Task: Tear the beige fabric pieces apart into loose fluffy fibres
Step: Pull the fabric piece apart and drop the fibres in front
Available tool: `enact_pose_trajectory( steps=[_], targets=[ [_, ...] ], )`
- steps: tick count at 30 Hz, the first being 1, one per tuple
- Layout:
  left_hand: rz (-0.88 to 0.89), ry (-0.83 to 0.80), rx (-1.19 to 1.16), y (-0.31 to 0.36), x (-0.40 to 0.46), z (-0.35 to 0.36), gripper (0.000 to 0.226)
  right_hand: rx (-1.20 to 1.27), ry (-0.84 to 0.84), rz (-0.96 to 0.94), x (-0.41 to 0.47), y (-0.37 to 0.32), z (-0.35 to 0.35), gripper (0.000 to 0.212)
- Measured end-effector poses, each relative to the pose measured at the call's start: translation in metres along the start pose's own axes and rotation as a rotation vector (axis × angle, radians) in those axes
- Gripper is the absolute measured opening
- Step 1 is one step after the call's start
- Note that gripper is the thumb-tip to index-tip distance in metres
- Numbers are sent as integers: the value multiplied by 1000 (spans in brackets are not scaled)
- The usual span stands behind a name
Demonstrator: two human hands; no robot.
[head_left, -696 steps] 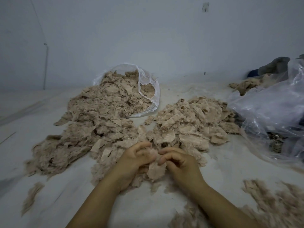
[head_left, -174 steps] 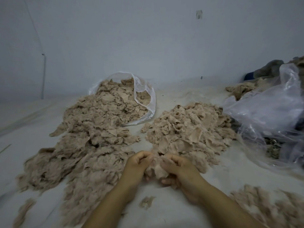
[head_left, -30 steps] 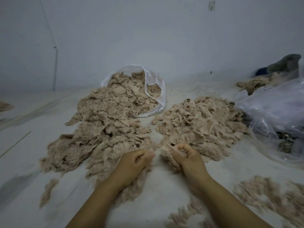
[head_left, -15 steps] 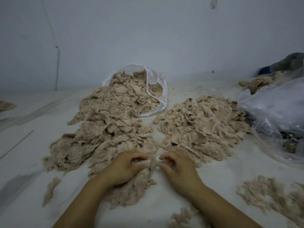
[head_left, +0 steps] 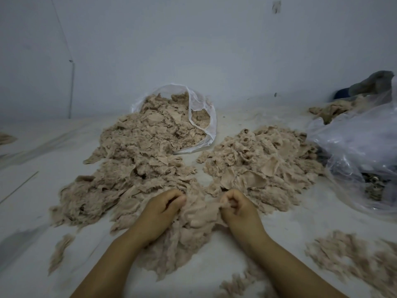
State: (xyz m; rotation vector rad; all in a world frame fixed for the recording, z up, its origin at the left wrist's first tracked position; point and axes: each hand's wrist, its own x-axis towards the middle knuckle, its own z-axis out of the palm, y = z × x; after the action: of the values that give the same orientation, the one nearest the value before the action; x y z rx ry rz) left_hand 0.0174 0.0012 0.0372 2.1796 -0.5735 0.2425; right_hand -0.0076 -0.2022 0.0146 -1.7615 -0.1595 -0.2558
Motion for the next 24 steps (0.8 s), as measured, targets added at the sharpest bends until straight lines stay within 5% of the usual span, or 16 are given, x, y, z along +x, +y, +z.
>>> enact_pose_trajectory(
  steps=[7, 10, 14, 17, 19, 24],
  targets=[
    [-81, -273, -165, 26, 17, 11, 32, 79, -52, -108, -3, -1, 4, 50],
    [-59, -232, -105, 26, 20, 17, 9, 146, 21, -58, -1, -1, -1, 45],
    [-58, -163, -194, 26, 17, 23, 19, 508, -53, 196, -2, -8, -1, 11],
    [-59, -158, -258, 25, 14, 27, 15, 397, -128, 169, -5, -7, 0, 25],
    [-116, -154, -378, 22, 12, 28, 8, 403, -129, 147, -6, -10, 1, 9],
    [-236, -57, -569, 25, 10, 35, 19, 390, -47, 195, -1, -7, 5, 11]
  ],
)
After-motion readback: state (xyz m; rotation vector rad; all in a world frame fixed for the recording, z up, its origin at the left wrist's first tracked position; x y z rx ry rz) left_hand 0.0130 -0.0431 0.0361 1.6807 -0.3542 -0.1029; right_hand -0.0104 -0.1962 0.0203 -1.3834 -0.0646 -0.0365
